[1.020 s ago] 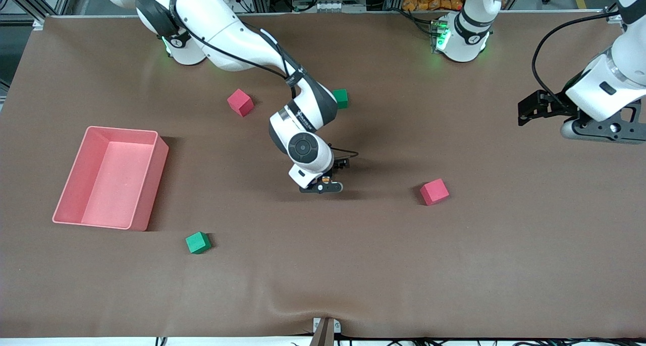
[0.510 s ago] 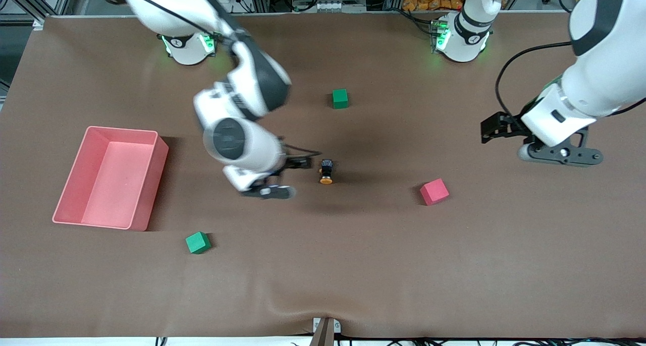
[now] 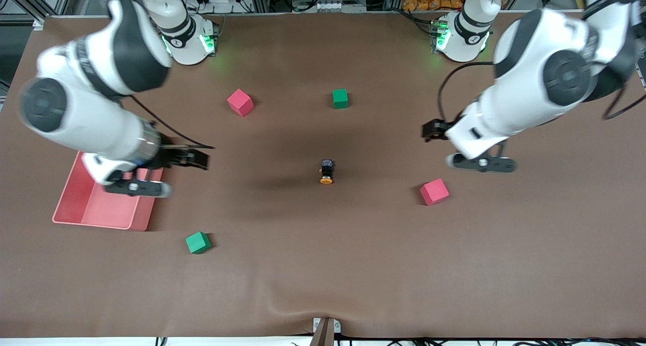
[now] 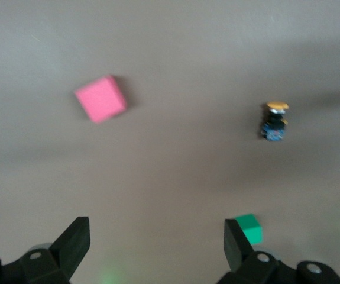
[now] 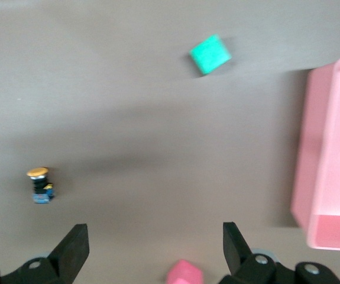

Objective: Place and upright button with both arms
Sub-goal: 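Retract the right gripper while the left gripper reaches toward the button, then lower the left gripper onto the yellow button and close it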

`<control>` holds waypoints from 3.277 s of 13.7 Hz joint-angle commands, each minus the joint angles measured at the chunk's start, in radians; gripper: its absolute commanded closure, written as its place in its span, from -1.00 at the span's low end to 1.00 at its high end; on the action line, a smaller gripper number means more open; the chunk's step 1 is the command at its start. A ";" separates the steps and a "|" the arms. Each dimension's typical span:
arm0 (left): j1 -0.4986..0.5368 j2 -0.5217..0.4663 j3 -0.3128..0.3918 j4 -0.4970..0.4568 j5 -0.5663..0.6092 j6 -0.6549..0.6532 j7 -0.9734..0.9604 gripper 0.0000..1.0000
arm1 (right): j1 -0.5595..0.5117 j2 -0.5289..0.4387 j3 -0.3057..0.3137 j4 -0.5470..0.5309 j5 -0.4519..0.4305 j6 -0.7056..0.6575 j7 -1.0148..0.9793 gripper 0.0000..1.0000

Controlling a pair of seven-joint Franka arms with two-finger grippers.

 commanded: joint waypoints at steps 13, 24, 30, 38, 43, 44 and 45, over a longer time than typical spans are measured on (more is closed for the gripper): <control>-0.201 0.446 0.007 0.330 -0.094 0.110 -0.275 -1.00 | -0.271 -0.283 -0.010 0.013 -0.158 -0.254 -0.420 -1.00; -0.274 0.584 0.017 0.318 -0.092 0.365 -0.285 -1.00 | -0.263 -0.274 0.011 -0.009 -0.142 -0.241 -0.325 -1.00; -0.357 0.622 0.030 0.321 -0.089 0.405 -0.296 -1.00 | -0.268 -0.271 0.011 -0.010 -0.142 -0.245 -0.334 -1.00; -0.408 0.641 0.037 0.315 0.086 0.368 -0.288 -1.00 | -0.273 -0.275 0.006 -0.014 -0.142 -0.267 -0.337 -1.00; -0.403 0.659 0.037 0.316 0.032 0.368 -0.287 -1.00 | -0.273 -0.272 0.005 -0.014 -0.143 -0.264 -0.338 -1.00; -0.402 0.659 0.037 0.318 0.032 0.368 -0.287 -1.00 | -0.273 -0.272 0.005 -0.014 -0.143 -0.264 -0.338 -1.00; -0.402 0.662 0.037 0.318 0.032 0.368 -0.285 -1.00 | -0.273 -0.272 0.005 -0.014 -0.143 -0.264 -0.338 -1.00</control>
